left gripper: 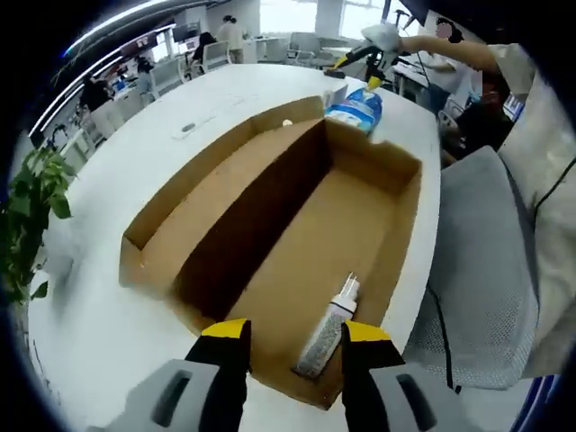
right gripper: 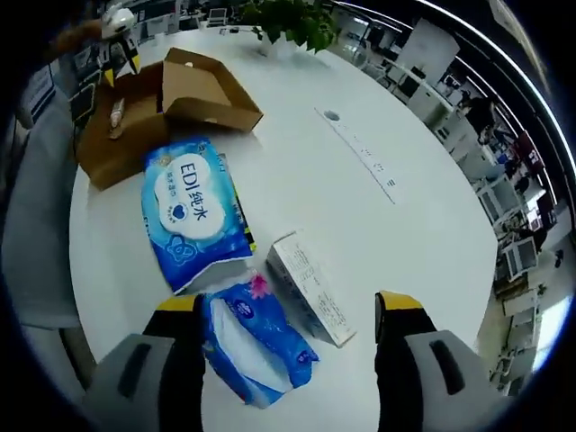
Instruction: Operate the shoe box by opening the lid, removing the specified soft item, and placing it in the target area until the item is outside and the box remains undamaged.
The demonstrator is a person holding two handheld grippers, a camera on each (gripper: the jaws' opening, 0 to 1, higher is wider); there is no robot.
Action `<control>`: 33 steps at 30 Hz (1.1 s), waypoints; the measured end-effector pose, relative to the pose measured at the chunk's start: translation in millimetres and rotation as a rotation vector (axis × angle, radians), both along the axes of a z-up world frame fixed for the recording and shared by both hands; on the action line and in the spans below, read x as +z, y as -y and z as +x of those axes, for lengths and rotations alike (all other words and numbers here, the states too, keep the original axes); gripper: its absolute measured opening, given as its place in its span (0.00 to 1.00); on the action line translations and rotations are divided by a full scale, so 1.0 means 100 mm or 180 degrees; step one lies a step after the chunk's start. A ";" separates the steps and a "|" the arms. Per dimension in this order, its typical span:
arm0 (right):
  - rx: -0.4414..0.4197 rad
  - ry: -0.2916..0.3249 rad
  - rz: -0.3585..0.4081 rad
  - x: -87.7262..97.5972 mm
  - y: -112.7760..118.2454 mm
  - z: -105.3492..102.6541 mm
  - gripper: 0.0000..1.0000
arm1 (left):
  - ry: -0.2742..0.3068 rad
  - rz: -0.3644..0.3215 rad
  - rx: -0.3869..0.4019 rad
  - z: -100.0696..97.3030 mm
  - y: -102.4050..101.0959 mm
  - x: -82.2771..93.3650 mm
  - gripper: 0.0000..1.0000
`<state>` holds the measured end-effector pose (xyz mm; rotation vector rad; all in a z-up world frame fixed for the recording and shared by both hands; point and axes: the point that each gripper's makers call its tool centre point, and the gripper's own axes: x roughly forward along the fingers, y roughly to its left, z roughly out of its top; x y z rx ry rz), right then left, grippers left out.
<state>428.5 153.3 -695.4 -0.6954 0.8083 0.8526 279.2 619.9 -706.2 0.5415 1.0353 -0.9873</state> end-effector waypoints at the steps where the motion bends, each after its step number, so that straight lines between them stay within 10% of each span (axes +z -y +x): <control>1: -0.0039 0.0001 0.0047 0.02 -0.01 -0.04 0.77 | -0.0002 0.0013 -0.0103 0.00 0.02 -0.02 0.43; 33: -0.0221 -0.0046 0.1071 0.53 -0.56 -1.15 0.96 | -0.0621 0.0547 -0.1404 -0.15 0.07 -0.53 0.41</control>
